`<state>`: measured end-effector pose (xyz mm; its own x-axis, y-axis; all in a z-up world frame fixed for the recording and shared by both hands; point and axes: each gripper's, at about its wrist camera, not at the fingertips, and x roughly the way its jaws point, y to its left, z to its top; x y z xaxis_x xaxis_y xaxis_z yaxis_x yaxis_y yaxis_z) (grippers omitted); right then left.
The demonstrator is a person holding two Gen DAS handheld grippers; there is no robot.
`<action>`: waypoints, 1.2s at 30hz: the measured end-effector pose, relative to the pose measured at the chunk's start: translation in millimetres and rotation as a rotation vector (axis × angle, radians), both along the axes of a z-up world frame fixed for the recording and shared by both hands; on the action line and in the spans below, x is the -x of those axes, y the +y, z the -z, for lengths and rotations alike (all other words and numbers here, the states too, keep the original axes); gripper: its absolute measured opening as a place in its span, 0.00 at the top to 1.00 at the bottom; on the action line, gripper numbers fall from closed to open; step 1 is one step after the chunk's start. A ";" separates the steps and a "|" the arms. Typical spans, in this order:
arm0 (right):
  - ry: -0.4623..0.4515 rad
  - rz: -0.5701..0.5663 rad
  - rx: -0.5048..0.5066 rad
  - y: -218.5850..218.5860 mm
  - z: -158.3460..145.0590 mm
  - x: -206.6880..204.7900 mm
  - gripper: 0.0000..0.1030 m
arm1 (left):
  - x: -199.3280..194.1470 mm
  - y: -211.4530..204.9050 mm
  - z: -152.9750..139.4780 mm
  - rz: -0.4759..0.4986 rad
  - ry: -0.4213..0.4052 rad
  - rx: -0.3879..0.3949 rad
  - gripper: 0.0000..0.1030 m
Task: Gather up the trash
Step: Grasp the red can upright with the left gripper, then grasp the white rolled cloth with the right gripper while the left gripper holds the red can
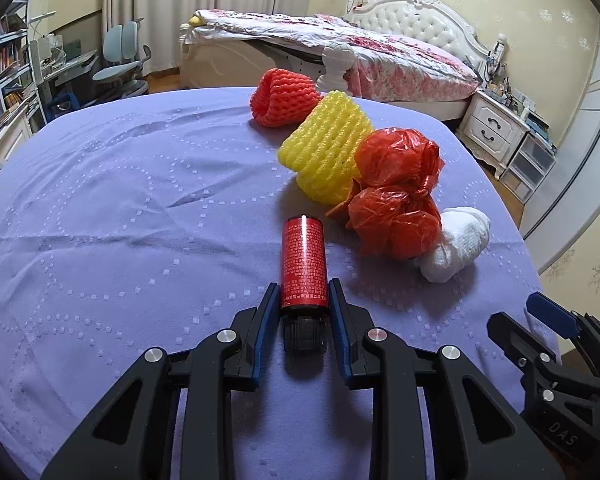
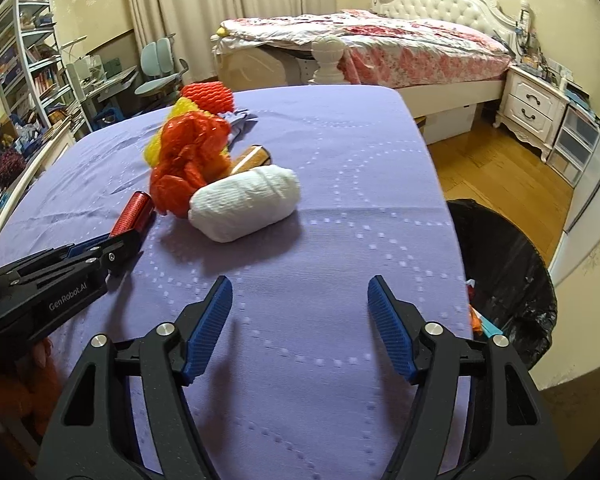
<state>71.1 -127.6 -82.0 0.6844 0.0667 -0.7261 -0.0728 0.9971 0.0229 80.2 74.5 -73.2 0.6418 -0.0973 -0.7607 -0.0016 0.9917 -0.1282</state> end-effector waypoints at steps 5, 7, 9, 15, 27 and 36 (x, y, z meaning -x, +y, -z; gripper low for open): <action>0.000 -0.007 -0.019 11.3 -2.6 -8.2 0.32 | 6.4 11.4 -0.6 -0.018 -0.005 -0.018 0.73; -0.015 -0.004 -0.026 15.3 -3.0 -7.6 0.32 | 8.1 18.3 -0.4 -0.029 -0.003 -0.012 0.73; -0.022 0.008 -0.025 17.7 -2.5 -8.3 0.32 | 8.2 26.1 -0.5 -0.042 0.000 -0.006 0.73; 0.023 0.006 -0.009 26.6 -0.7 -22.4 0.32 | 9.6 37.8 -0.3 -0.064 0.000 0.009 0.73; 0.037 0.034 -0.010 26.9 -0.3 -34.7 0.32 | 9.3 48.2 0.5 -0.072 -0.004 0.014 0.73; 0.045 0.082 -0.001 0.2 -3.3 -22.4 0.32 | 7.0 47.8 0.6 -0.069 -0.003 0.017 0.73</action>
